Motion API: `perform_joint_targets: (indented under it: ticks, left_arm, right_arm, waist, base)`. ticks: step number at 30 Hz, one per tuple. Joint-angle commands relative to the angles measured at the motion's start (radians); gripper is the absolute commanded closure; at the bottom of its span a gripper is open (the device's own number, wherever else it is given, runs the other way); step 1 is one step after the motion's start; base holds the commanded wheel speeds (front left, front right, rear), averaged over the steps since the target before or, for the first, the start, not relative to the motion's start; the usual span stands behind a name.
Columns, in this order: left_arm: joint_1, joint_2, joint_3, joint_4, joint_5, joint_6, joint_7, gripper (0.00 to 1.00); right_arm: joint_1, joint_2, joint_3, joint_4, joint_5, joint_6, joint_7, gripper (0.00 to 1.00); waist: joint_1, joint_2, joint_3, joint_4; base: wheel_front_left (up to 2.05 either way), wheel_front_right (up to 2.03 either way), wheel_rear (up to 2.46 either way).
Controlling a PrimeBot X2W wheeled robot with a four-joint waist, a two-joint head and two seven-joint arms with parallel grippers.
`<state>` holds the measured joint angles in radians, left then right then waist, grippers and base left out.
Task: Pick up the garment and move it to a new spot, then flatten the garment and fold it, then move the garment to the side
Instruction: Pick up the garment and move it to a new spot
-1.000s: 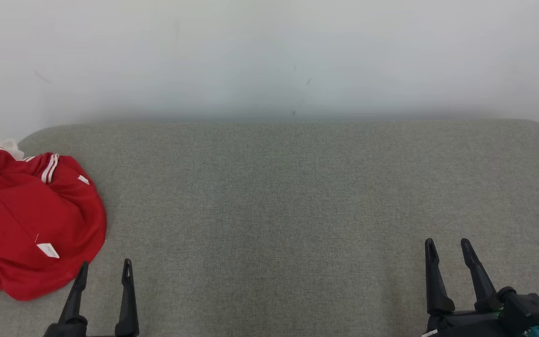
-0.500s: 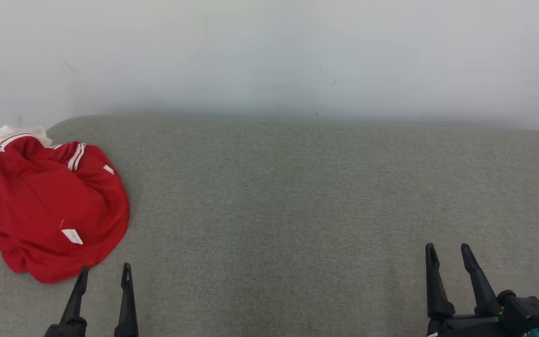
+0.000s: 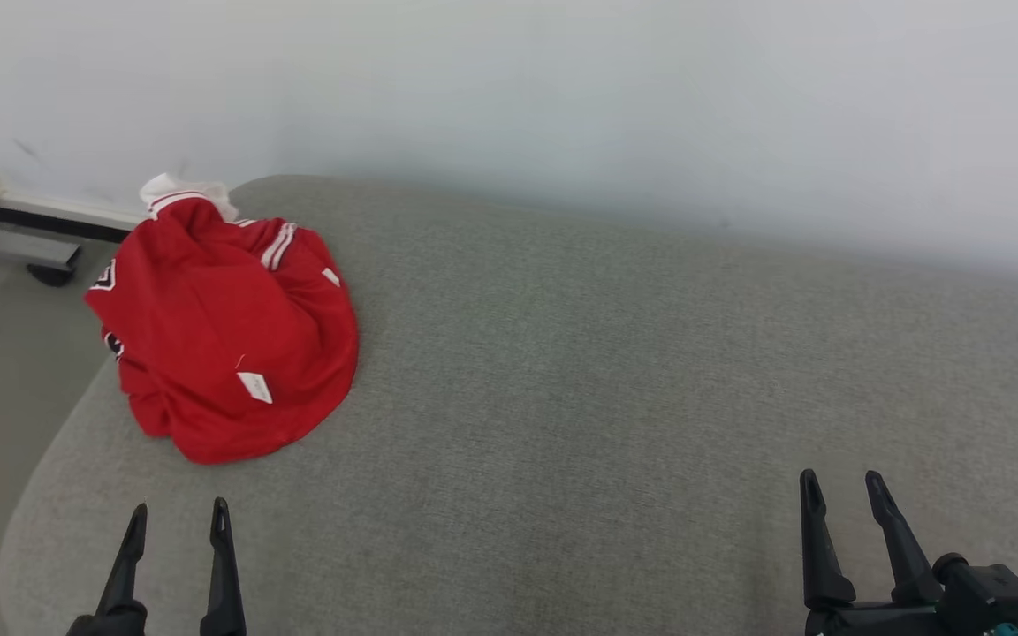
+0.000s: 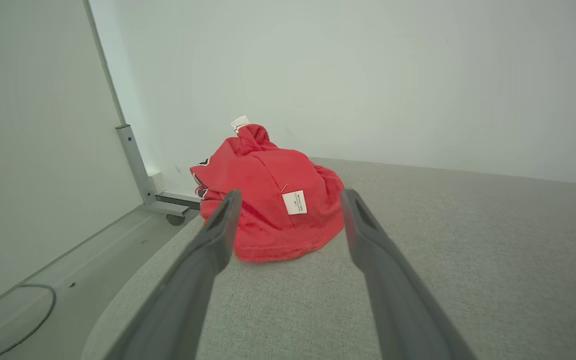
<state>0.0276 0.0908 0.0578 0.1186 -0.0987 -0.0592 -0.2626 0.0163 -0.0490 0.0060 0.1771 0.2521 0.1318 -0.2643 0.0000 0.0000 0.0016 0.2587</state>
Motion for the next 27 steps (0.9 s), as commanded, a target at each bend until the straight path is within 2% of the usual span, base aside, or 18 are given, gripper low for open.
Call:
perform_joint_targets:
  ticks: [1, 17, 27]
  left_arm:
    - [0.006, 0.004, 0.001, 0.002, -0.002, 0.006, -0.004, 0.00]
    - [-0.002, 0.012, 0.016, 0.017, -0.019, 0.038, -0.004, 0.00]
    - [0.029, 0.006, 0.046, -0.013, -0.028, 0.071, -0.004, 0.00]
  right_arm:
    - [0.001, -0.002, 0.000, 0.004, -0.002, -0.002, 0.000, 0.00]
    - [-0.009, -0.002, 0.012, 0.019, -0.018, -0.002, 0.000, 0.00]
    - [-0.032, -0.002, 0.036, 0.029, -0.022, -0.002, 0.002, 0.00]
  waist:
    - [0.0000, 0.0000, 0.005, 0.077]
    - [0.0000, 0.0000, 0.007, 0.245]
    - [0.0000, 0.0000, 0.019, 0.263]
  base:
    - [0.00, 0.00, 0.00]
    - [0.00, 0.00, 0.00]
    - [0.00, 0.00, 0.00]
